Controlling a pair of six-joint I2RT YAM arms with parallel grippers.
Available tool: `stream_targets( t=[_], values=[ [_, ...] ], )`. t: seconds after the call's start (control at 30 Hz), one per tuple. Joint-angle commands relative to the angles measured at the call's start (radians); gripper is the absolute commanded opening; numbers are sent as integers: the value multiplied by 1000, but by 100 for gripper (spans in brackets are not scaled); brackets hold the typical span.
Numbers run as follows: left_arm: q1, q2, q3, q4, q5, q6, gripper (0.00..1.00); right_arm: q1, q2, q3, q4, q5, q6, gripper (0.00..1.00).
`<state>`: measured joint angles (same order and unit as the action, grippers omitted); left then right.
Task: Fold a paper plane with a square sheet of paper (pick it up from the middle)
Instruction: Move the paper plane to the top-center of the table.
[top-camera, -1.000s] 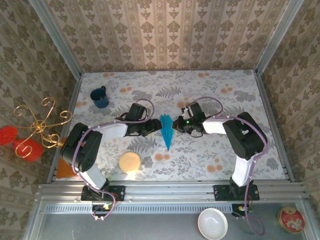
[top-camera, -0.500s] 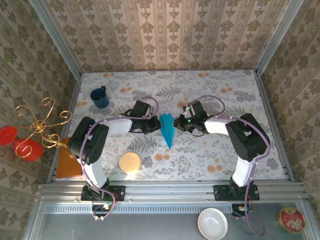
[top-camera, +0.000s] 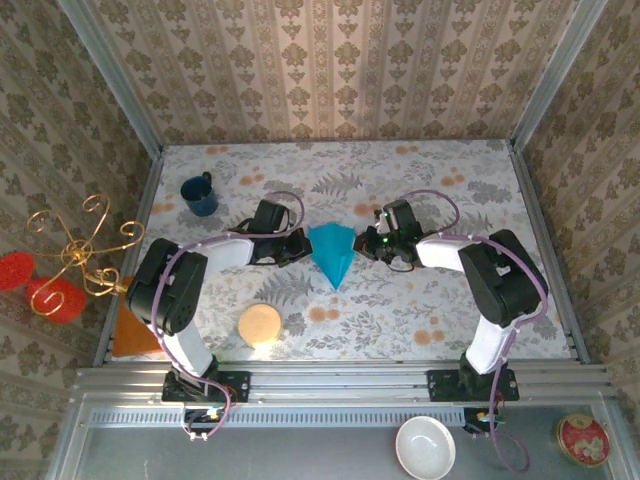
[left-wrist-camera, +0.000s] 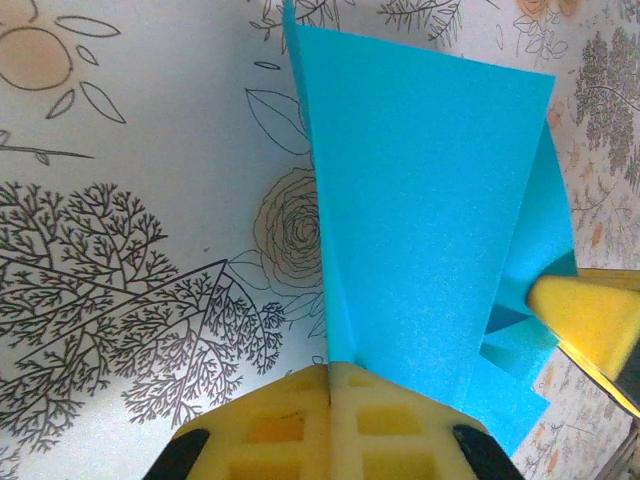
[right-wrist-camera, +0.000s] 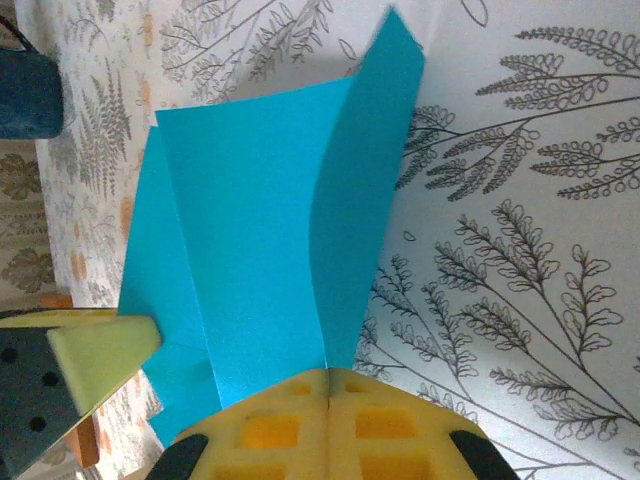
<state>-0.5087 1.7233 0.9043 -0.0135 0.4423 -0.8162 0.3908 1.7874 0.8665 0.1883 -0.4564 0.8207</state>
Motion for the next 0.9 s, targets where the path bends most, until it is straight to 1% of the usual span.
stream_targets(
  t=[0.0,0.13,0.27,0.37,0.4,0.47,0.6,0.67,0.87],
  values=[
    [1,24,-14,27,9,-7,3,-3,32,1,-9,6,15,4],
    [1,34,-18,23,10,-3,3,-2,46,30,-80,26,2,8],
    [1,57,-6,13,35,2,3,-1,50,76,-178,27,-17,12],
    [1,62,6,2,48,13,3,-2,7,78,-188,17,-20,23],
    [1,64,11,-1,54,19,3,1,-15,81,-205,25,-28,28],
    [-1,64,20,-8,60,25,3,8,-52,91,-256,62,-48,34],
    [-2,61,28,-13,66,31,4,56,-110,117,-373,156,-100,36],
    [-4,59,30,-13,68,31,4,90,-122,117,-392,178,-107,36],
    [-4,55,28,-14,67,31,3,171,-86,139,-407,186,-110,35]
  ],
)
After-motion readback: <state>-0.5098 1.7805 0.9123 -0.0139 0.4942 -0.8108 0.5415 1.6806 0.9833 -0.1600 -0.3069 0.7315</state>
